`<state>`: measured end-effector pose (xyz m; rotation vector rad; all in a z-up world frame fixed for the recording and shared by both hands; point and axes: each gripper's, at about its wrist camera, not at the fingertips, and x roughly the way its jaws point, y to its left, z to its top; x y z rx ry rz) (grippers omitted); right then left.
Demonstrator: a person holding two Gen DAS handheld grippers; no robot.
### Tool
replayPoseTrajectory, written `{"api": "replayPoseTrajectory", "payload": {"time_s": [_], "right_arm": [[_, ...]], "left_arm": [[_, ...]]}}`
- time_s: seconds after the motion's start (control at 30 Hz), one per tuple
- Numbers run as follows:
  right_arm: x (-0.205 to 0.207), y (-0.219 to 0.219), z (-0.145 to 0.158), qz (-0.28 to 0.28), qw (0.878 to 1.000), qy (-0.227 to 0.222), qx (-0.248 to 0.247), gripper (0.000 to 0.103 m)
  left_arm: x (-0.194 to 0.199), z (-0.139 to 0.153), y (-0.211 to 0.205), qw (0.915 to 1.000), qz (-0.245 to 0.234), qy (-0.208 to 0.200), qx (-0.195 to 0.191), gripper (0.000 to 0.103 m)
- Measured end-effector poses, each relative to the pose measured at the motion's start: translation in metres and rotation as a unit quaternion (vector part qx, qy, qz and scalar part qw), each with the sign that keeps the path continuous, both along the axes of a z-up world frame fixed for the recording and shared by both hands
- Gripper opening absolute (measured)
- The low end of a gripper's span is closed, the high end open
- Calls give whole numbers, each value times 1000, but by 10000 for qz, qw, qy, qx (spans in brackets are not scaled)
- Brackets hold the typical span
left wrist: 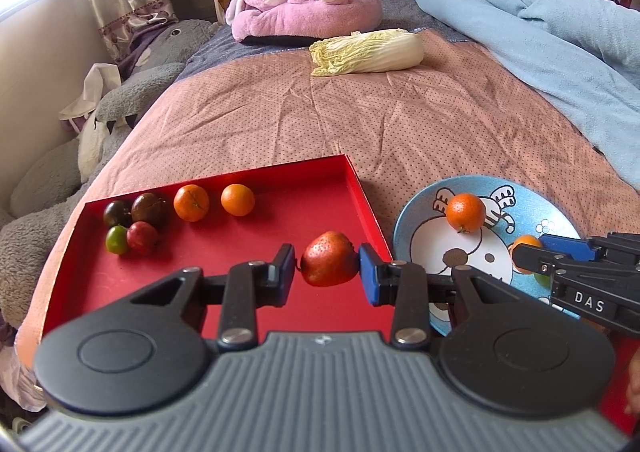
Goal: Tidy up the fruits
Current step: 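Release the small orange with the right gripper while the left lowers the red tomato onto the plate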
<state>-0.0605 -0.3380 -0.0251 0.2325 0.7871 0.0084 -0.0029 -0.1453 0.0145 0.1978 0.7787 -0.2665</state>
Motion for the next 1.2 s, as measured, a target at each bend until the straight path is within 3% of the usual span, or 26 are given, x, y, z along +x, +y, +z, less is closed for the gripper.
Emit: {"api": "replayPoseTrajectory", "payload": {"time_s": [0.37,0.5,0.93,1.2], "right_arm": [[2,0,-10,33,9998,50,-205,35],[-5,-3,-3,-22,10000,-68,-49,58],[-60,15,13,361,9992,103,-143,58],[-77,28,26,612,9974,-29,-377,67]], "left_arm": [[-7,-13,-18,9994,-305,145,6,38],[-10,-18,-23,9990,-398,213,-5,38],[-7,-27,-56,9964,-765,353,-106,38],[-5,-35,-84,9938,-1033,409,-57,38]]}}
